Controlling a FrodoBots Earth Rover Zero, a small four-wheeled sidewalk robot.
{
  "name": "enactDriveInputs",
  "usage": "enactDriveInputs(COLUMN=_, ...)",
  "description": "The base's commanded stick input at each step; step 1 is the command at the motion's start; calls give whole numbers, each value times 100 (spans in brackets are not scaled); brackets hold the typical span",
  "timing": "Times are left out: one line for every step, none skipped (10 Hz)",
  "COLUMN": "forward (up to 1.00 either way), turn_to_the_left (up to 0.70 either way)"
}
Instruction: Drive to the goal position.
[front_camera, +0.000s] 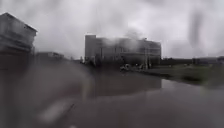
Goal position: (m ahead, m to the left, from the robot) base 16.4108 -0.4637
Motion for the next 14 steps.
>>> enactDriveInputs(forward=70, turn_to_the_left=0)
enactDriveInputs(forward=70, turn_to_the_left=0)
enactDriveInputs(forward=70, turn_to_the_left=0)
enactDriveInputs(forward=70, turn_to_the_left=0)
enactDriveInputs(forward=70, turn_to_the_left=0)
enactDriveInputs(forward=70, turn_to_the_left=0)
enactDriveInputs(forward=70, turn_to_the_left=0)
enactDriveInputs(forward=70, turn_to_the_left=0)
enactDriveInputs(forward=70, turn_to_the_left=0)
enactDriveInputs(forward=70, turn_to_the_left=0)
enactDriveInputs(forward=70, turn_to_the_left=0)
enactDriveInputs(forward=70, turn_to_the_left=0)
enactDriveInputs(forward=70, turn_to_the_left=0)
enactDriveInputs(forward=70, turn_to_the_left=0)
